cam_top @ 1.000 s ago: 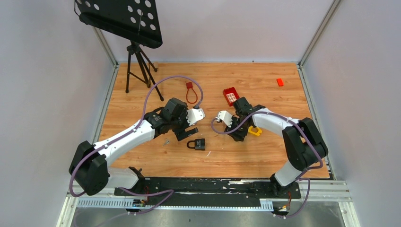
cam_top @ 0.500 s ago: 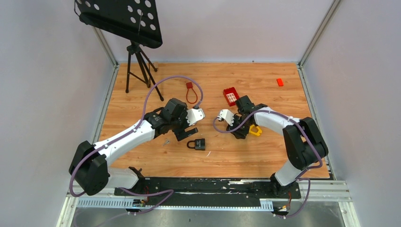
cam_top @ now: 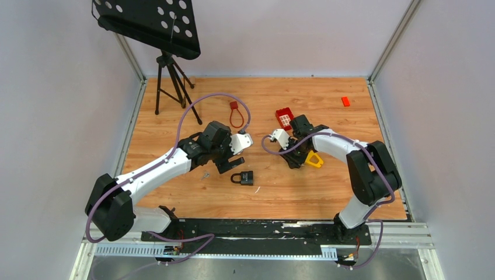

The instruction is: Unlock with the key

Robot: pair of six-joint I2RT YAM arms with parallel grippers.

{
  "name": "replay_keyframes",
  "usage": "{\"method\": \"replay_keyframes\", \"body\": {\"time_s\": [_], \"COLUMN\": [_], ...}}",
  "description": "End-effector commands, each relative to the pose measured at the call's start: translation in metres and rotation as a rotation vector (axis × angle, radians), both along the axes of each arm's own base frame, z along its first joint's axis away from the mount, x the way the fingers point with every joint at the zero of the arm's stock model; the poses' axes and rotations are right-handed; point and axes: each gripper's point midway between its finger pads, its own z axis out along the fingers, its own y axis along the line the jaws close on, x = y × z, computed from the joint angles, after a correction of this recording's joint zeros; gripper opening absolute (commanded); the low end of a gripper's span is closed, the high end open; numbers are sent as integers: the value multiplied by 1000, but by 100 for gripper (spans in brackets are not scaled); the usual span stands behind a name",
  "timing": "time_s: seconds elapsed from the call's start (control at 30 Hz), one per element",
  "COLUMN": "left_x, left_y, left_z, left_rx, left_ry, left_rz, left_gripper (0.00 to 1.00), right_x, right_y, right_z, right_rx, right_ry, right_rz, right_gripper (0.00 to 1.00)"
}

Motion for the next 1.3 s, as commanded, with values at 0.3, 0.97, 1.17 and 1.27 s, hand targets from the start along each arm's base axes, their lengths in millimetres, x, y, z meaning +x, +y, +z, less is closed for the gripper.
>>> {"method": "replay_keyframes", "body": {"time_s": [0.3,0.97,1.17,1.27], "left_x": [10,5,7,10], "left_y": [0,-71,-112,-126], "left_z": [11,36,41,44], "left_rx": [-88,-465,-642,-720], "left_ry": [-7,569,824,917], "left_rz": [51,19,43,65], "left_gripper": [100,90,72,62], "right_x": [5,13,11,7], "right_y": [14,80,91,96], "right_z": [21,120,134,136], "right_rx": [91,404,473,485], "right_ry": [-47,-249,-293,-305], "right_rz": [-24,70,82,93], "right_gripper": [14,14,14,14]}}
